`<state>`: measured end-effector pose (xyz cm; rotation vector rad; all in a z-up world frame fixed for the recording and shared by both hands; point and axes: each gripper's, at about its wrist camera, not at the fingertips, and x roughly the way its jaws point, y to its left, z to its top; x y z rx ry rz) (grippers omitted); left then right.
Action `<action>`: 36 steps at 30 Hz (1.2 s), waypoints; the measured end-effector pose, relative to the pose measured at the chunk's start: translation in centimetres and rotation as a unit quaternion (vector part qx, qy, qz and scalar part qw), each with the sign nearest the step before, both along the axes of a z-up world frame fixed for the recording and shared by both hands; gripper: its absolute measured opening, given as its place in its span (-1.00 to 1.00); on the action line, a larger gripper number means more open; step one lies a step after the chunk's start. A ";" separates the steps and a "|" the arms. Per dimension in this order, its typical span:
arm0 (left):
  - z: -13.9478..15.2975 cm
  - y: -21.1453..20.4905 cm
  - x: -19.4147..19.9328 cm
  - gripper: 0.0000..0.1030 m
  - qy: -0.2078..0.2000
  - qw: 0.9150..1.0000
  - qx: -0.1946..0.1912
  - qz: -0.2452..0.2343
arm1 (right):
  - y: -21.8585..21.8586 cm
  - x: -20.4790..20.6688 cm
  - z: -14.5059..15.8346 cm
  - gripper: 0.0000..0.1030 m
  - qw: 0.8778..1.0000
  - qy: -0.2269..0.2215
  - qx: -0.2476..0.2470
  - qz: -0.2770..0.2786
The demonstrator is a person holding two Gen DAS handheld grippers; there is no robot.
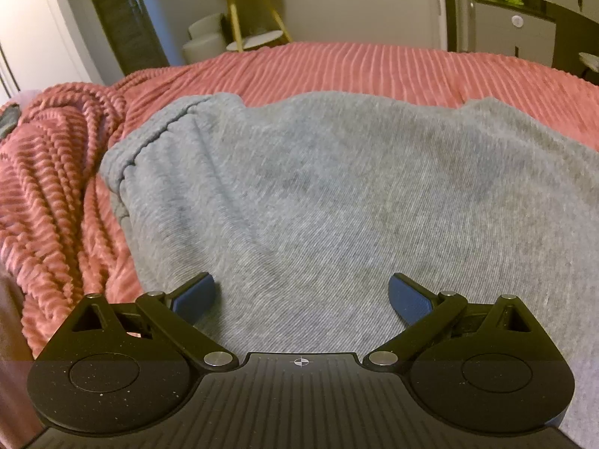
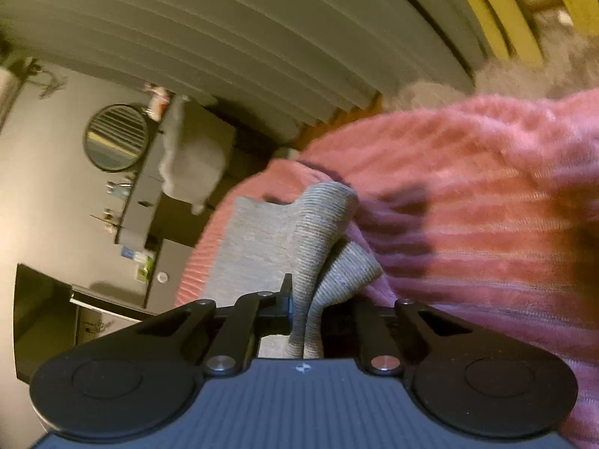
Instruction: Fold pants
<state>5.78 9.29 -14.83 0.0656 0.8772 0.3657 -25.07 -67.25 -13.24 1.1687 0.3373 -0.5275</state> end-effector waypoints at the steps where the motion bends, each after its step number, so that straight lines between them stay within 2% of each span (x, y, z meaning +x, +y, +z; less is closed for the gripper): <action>1: 0.0 0.0 0.0 0.98 -0.001 1.000 -0.001 0.000 | 0.3 0.1 0.4 -0.82 1.000 0.003 -0.014 0.003; 3: 0.1 0.1 -0.2 0.98 -0.003 1.000 -0.005 -0.002 | 0.5 0.5 0.7 -0.82 0.999 0.014 -0.032 0.007; 5: 0.3 0.3 -0.4 0.98 -0.004 1.000 -0.014 -0.004 | 0.4 1.6 0.6 -0.82 0.996 0.072 -0.044 0.013; 6: 0.5 0.5 -0.6 0.98 -0.006 1.000 -0.020 -0.006 | 0.5 1.9 0.6 -0.82 0.995 0.088 -0.049 0.017; 9: 1.5 1.3 -1.7 0.98 -0.018 0.999 -0.050 -0.010 | 1.4 2.7 2.7 -0.82 0.992 0.093 -0.086 0.021; 11: 2.4 2.0 -2.6 0.98 -0.032 0.997 -0.074 -0.012 | 2.8 3.8 5.4 -0.83 0.987 0.086 -0.131 0.036; 12: 2.8 2.3 -3.0 0.98 -0.040 0.996 -0.083 -0.012 | 4.0 4.8 7.1 -0.83 0.981 0.087 -0.166 0.054; 13: 3.3 2.6 -3.3 0.98 -0.049 0.995 -0.090 -0.014 | 5.8 6.1 9.0 -0.83 0.968 0.090 -0.218 0.079; 14: 3.7 2.7 -3.6 0.98 -0.055 0.994 -0.093 -0.019 | 8.8 7.6 11.3 -0.83 0.947 0.089 -0.287 0.116; 15: 4.2 2.8 -3.8 0.98 -0.061 0.993 -0.094 -0.023 | 11.1 8.7 12.6 -0.83 0.930 0.081 -0.327 0.145; 17: 5.2 2.9 -4.3 0.98 -0.079 0.992 -0.090 -0.029 | 17.7 11.1 14.7 -0.82 0.880 0.049 -0.409 0.235; 18: 5.7 2.9 -4.6 0.98 -0.088 0.992 -0.088 -0.033 | 21.1 12.1 14.8 -0.82 0.849 0.040 -0.445 0.281; 20: 6.3 3.0 -4.9 0.98 -0.094 0.991 -0.087 -0.041 | 28.7 13.6 13.2 -0.81 0.774 0.031 -0.502 0.385; 23: 6.4 3.8 -5.4 0.98 -0.098 0.990 -0.096 -0.044 | 37.5 14.4 7.5 -0.80 0.693 0.055 -0.527 0.490; 25: 5.9 4.5 -5.7 0.98 -0.086 0.990 -0.103 -0.035 | 41.4 14.8 2.7 -0.79 0.650 0.094 -0.508 0.557; 26: 5.5 4.9 -5.9 0.98 -0.077 0.990 -0.111 -0.034 | 42.6 14.4 0.9 -0.75 0.643 0.109 -0.514 0.557; 28: 4.5 5.6 -6.4 0.98 -0.067 0.988 -0.134 -0.031 | 43.9 13.3 0.3 -0.73 0.624 0.106 -0.559 0.536; 29: 4.0 5.9 -6.5 0.98 -0.059 0.986 -0.150 -0.030 | 43.7 13.5 0.9 -0.75 0.629 0.110 -0.551 0.536; 32: 3.1 6.8 -5.8 0.98 -0.037 0.980 -0.197 -0.018 | 42.0 14.4 2.8 -0.79 0.670 0.110 -0.509 0.529; 34: 2.8 7.0 -5.8 0.98 -0.034 0.977 -0.208 -0.017 | 42.0 13.9 4.2 -0.80 0.686 0.102 -0.509 0.510; 36: 2.7 7.2 -5.7 0.98 -0.031 0.976 -0.215 -0.020 | 42.4 13.6 6.0 -0.80 0.700 0.075 -0.513 0.491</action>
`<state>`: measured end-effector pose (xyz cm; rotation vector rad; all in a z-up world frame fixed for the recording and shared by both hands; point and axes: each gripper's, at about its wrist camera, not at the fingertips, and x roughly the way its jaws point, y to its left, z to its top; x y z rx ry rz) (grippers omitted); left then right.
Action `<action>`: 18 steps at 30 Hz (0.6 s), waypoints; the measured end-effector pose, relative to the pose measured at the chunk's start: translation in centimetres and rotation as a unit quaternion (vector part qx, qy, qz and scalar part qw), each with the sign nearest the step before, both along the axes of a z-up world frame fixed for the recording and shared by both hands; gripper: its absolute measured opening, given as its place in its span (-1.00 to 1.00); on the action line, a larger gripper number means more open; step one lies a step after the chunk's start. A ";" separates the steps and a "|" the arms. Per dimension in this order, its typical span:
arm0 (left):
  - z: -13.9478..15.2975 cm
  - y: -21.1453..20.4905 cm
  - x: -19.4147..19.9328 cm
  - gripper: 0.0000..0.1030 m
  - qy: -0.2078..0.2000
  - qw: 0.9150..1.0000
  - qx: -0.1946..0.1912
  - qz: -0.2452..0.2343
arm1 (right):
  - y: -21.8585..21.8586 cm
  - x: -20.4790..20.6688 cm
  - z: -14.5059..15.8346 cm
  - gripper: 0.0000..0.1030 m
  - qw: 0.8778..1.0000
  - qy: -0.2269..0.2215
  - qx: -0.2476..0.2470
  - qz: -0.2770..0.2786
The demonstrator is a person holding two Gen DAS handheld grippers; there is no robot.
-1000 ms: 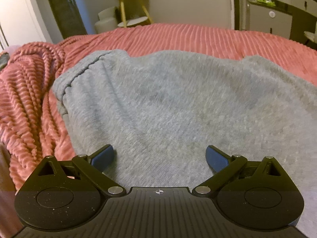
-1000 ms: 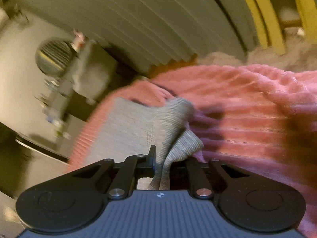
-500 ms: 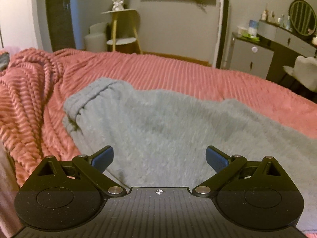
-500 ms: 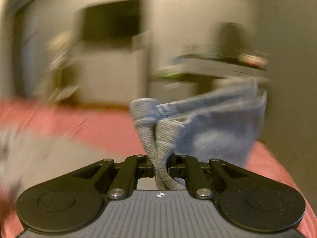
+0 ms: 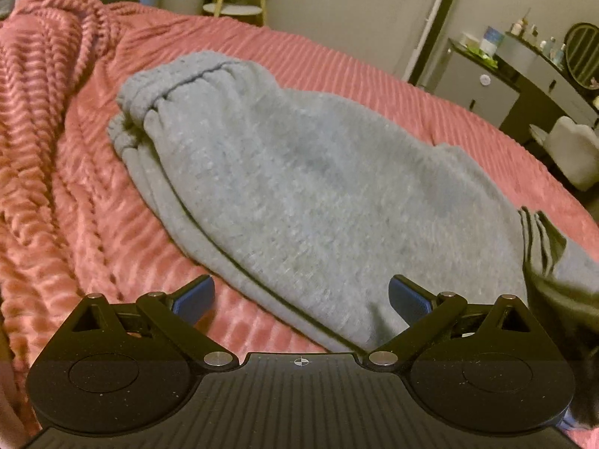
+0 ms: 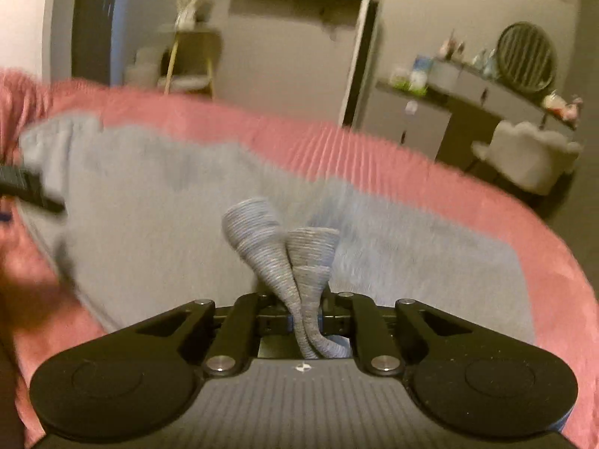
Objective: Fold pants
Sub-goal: 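Lay the cuffs over the sweatpants and open the right gripper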
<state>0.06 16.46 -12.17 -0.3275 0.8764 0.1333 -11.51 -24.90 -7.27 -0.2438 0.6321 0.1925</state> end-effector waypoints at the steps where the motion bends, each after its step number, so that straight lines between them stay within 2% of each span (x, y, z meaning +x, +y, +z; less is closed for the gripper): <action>1: 0.0 0.1 0.0 0.98 0.000 1.000 -0.006 0.000 | 1.0 -0.3 0.9 -0.79 1.000 -0.016 0.002 -0.001; 4: -0.1 0.8 -0.3 0.98 0.002 1.000 -0.022 0.006 | 3.4 -1.7 0.7 -0.79 0.998 -0.038 -0.020 0.035; 6: -0.2 1.0 -0.4 0.98 0.005 1.000 -0.028 0.008 | 5.1 -2.2 -1.6 -0.74 0.995 -0.002 -0.057 0.083; 8: -0.1 0.9 -0.5 0.98 0.004 1.000 -0.029 0.011 | 6.2 -2.8 -4.0 -0.36 0.990 0.040 -0.090 0.100; 9: 0.0 0.9 -0.7 0.98 0.003 0.999 -0.030 0.011 | 6.1 -3.5 -4.1 -0.29 0.991 0.027 -0.091 0.094; 10: 0.1 0.9 -0.8 0.98 0.001 0.999 -0.032 0.010 | 5.7 -4.0 -3.8 -0.02 0.992 0.020 -0.080 0.092; 11: 0.1 1.0 -0.9 0.98 0.000 0.999 -0.034 0.009 | 4.9 -4.4 -3.0 0.31 0.995 0.022 -0.054 0.086; 13: 0.3 0.9 -0.7 0.98 -0.001 0.999 -0.031 0.009 | 2.9 -5.2 -1.4 0.57 0.998 0.016 0.005 0.067; 15: 0.6 0.4 -0.7 0.98 -0.003 1.000 -0.020 0.002 | -0.1 -5.1 0.6 0.75 0.995 -0.002 0.089 0.034; 16: 1.1 -0.3 -0.7 0.98 -0.009 1.000 -0.014 -0.009 | -2.2 -5.6 1.3 0.91 0.991 -0.014 0.134 0.005; 17: 1.6 -0.9 -0.7 0.98 -0.018 0.999 -0.013 -0.022 | -4.8 -5.9 1.5 1.00 0.981 -0.031 0.189 -0.039; 18: 2.2 -1.7 -0.8 0.98 -0.028 0.999 -0.017 -0.038 | -6.8 -6.2 1.5 1.00 0.970 -0.039 0.230 -0.072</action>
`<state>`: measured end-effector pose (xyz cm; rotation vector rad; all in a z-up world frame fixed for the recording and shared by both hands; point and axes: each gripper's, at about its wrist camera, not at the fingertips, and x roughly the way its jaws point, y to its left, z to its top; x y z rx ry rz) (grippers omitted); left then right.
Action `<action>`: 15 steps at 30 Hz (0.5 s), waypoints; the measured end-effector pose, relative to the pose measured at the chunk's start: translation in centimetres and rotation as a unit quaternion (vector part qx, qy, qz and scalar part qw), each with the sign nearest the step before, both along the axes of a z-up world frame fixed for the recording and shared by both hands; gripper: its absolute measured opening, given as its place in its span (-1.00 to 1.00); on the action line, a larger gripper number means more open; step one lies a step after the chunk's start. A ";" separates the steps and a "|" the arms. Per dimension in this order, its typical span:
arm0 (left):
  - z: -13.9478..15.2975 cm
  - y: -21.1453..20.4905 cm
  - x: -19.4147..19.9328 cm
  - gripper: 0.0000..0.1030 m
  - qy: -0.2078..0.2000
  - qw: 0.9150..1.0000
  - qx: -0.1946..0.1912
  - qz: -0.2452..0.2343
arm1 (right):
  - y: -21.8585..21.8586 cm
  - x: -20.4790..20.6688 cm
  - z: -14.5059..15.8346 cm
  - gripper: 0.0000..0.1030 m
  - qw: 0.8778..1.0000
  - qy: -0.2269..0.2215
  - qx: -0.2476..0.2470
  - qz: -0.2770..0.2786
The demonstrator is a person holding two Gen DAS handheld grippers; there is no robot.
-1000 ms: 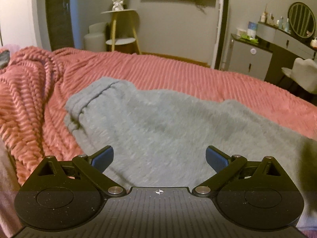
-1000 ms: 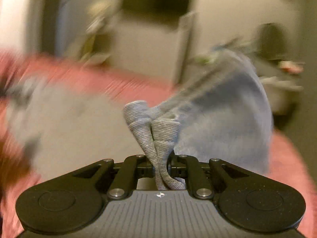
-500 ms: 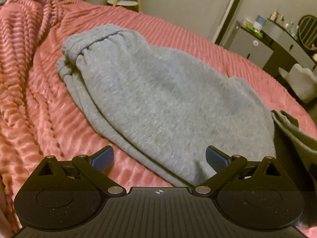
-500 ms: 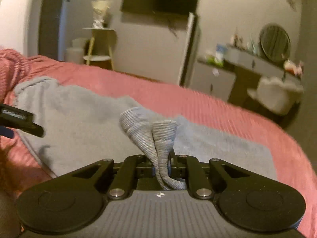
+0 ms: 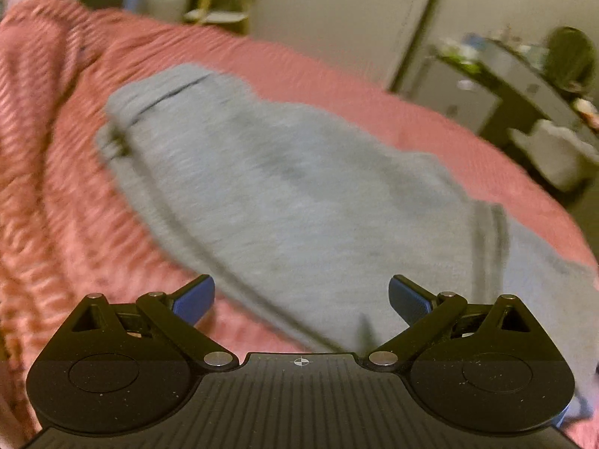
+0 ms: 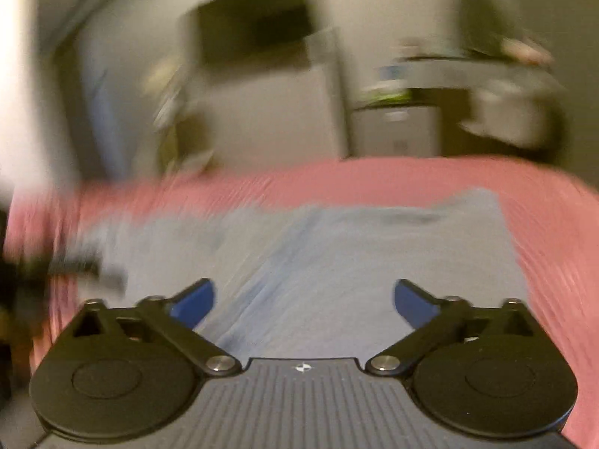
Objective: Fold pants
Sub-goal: 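Lay the cuffs over the sweatpants and open the right gripper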
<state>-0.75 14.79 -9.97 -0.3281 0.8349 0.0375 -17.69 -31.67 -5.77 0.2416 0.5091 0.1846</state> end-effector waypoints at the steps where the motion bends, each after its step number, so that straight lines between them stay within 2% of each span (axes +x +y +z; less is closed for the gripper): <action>1: 0.7 -1.1 0.0 0.98 -0.011 1.000 -0.008 -0.024 | -2.3 0.1 -0.6 1.00 0.998 0.012 0.058 -0.036; 2: 1.4 -2.2 0.1 0.98 -0.018 0.998 -0.016 -0.050 | -5.0 0.6 -1.8 1.00 0.988 0.043 0.136 -0.065; 3: 2.0 -3.4 0.2 0.98 -0.026 0.996 -0.026 -0.081 | -6.8 0.8 -2.8 1.00 0.976 0.063 0.191 -0.084; 4: 2.5 -5.0 0.4 0.98 -0.032 0.992 -0.036 -0.112 | -8.8 1.0 -4.2 0.99 0.958 0.080 0.251 -0.112; 6: 2.9 -7.6 0.9 0.98 -0.036 0.985 -0.049 -0.161 | -11.5 0.8 -5.9 0.98 0.925 0.082 0.339 -0.151; 7: 2.8 -9.0 1.2 0.98 -0.037 0.982 -0.047 -0.181 | -12.6 0.3 -6.4 0.98 0.905 0.071 0.388 -0.161; 8: 2.4 -10.5 1.5 0.98 -0.034 0.979 -0.036 -0.197 | -13.2 -0.3 -6.7 0.98 0.891 0.058 0.419 -0.166; 9: 1.8 -11.8 1.8 0.98 -0.029 0.977 -0.019 -0.210 | -13.7 -0.7 -6.8 0.98 0.881 0.041 0.442 -0.165; 11: 0.2 -13.4 2.4 0.98 -0.015 0.976 0.019 -0.216 | -14.4 -1.7 -6.8 0.99 0.869 0.011 0.465 -0.168; 13: -2.5 -14.4 3.1 1.00 0.024 0.975 0.095 -0.200 | -15.0 -2.0 -7.5 0.99 0.861 0.023 0.475 -0.183; 14: -3.2 -14.2 3.1 1.00 0.023 0.974 0.096 -0.204 | -14.9 -1.2 -7.7 0.99 0.857 0.035 0.479 -0.186; 15: -3.3 -13.7 3.0 1.00 0.012 0.976 0.082 -0.203 | -15.0 -0.8 -8.2 0.99 0.854 0.047 0.482 -0.192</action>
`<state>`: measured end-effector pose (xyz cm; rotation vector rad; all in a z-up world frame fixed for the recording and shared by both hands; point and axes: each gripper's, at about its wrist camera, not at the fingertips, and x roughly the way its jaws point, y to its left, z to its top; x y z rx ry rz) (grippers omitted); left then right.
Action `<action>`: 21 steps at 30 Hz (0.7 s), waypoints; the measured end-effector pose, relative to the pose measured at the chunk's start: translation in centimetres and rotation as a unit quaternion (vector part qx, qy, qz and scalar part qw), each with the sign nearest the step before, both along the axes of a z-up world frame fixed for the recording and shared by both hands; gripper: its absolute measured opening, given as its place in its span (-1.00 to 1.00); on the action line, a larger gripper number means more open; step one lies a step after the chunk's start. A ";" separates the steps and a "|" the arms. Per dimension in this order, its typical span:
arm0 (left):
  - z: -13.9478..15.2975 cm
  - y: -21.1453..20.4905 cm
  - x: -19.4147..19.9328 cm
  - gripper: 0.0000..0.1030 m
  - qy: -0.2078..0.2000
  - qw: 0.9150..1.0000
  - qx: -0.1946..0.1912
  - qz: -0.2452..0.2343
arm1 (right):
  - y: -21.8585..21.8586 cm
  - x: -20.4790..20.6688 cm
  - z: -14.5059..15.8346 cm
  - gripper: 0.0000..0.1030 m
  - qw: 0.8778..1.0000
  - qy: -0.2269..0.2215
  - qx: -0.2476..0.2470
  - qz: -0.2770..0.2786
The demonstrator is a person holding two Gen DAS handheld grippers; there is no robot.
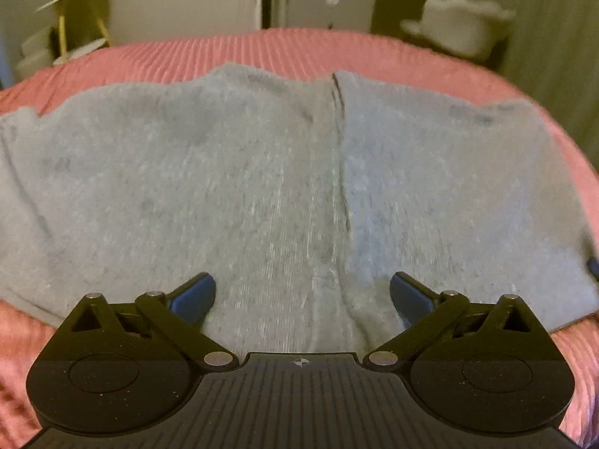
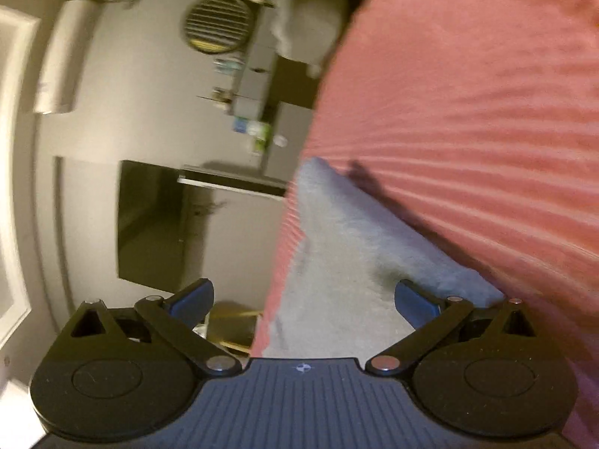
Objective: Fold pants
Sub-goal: 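Lay the cuffs over the sweatpants and open the right gripper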
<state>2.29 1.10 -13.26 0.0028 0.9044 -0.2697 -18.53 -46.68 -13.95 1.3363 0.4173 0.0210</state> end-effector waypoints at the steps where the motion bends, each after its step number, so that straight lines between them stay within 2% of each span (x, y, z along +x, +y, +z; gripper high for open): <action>1: 0.2 0.3 0.0 1.00 0.001 1.000 -0.004 0.006 | -0.2 0.0 -0.1 0.98 1.000 0.005 -0.002 -0.007; 7: 0.4 1.1 0.0 1.00 -0.001 1.000 -0.012 0.017 | -0.2 -0.1 0.6 0.98 0.998 0.000 -0.055 -0.041; 9: 0.4 0.9 -0.2 1.00 -0.007 1.000 -0.006 0.016 | 0.1 -0.2 1.0 0.99 0.997 -0.009 -0.067 -0.035; 11: 0.7 0.8 -0.5 1.00 -0.011 1.000 -0.007 0.018 | 0.3 0.2 1.2 0.99 0.998 -0.039 -0.052 -0.004; 13: 1.1 1.3 -0.5 1.00 -0.017 0.999 -0.015 0.026 | 0.4 0.8 0.6 0.99 0.999 -0.019 -0.030 0.025; 15: 1.5 2.0 -0.6 1.00 -0.019 0.999 -0.027 0.035 | 0.3 1.6 -0.4 0.98 0.998 0.036 -0.041 0.023; 16: 1.6 2.2 -0.5 1.00 -0.018 0.998 -0.031 0.043 | 0.2 1.6 -0.8 0.96 0.998 0.040 -0.037 0.015; 18: 2.2 2.7 -0.2 0.99 -0.031 0.998 -0.028 0.055 | 0.1 1.3 -0.4 0.96 0.999 0.028 -0.037 -0.004; 21: 3.5 2.6 0.6 0.99 -0.065 0.996 -0.014 0.064 | 0.0 0.5 1.1 0.97 0.995 0.005 -0.097 -0.035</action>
